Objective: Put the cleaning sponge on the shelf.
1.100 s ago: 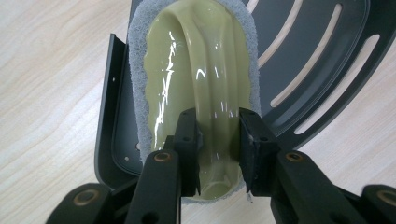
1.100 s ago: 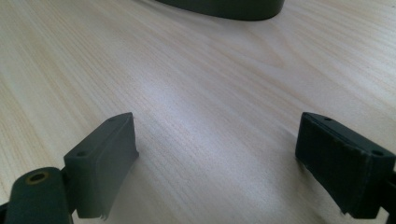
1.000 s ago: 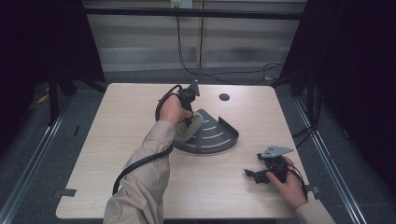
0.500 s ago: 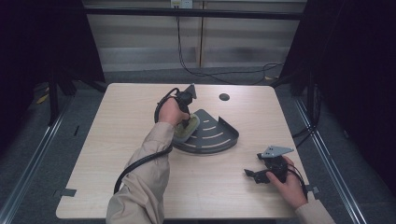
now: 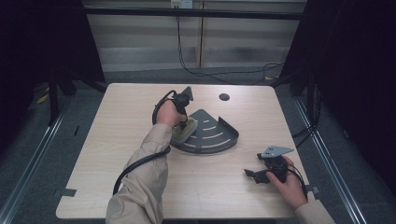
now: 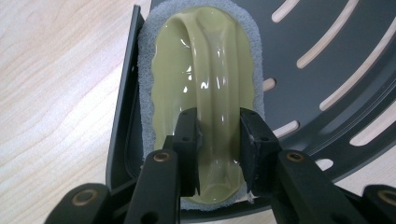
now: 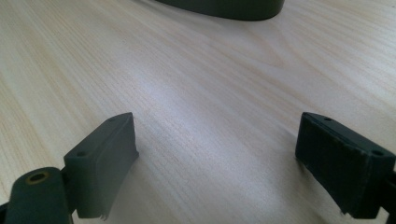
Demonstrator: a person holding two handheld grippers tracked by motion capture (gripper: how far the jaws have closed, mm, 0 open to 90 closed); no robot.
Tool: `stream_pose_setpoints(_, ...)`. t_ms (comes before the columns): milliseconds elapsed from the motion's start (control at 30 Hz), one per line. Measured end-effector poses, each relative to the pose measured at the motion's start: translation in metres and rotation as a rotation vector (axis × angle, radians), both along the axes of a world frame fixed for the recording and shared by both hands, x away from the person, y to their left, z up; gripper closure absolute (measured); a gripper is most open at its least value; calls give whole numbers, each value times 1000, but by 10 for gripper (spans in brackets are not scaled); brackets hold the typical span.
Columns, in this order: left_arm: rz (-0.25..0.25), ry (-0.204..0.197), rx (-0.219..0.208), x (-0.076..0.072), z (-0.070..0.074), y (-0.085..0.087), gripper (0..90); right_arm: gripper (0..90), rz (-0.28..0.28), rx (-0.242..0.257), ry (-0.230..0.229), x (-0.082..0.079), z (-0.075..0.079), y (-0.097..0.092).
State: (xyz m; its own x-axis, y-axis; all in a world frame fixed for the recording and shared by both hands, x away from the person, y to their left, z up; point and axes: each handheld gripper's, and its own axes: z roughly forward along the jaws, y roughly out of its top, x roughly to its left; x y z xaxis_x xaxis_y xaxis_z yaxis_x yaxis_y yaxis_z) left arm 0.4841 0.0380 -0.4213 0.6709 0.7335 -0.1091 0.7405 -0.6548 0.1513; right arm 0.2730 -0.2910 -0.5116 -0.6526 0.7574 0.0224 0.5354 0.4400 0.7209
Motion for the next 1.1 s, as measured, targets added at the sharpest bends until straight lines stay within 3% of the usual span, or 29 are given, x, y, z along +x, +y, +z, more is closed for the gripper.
stream_pose_setpoints(133, 2, -13, 3, 0, 0, 2, 701, 120, 0, 0, 0, 0, 0, 0)
stream_pose_setpoints(700, 16, -2, 6, -2, -7, 4, 694, 120, -1, 1, 2, 0, 0, 0)
stream_pose_setpoints(1100, 42, 6, 6, -2, -12, 9, 640, 120, 0, 1, 2, 0, 0, 0)
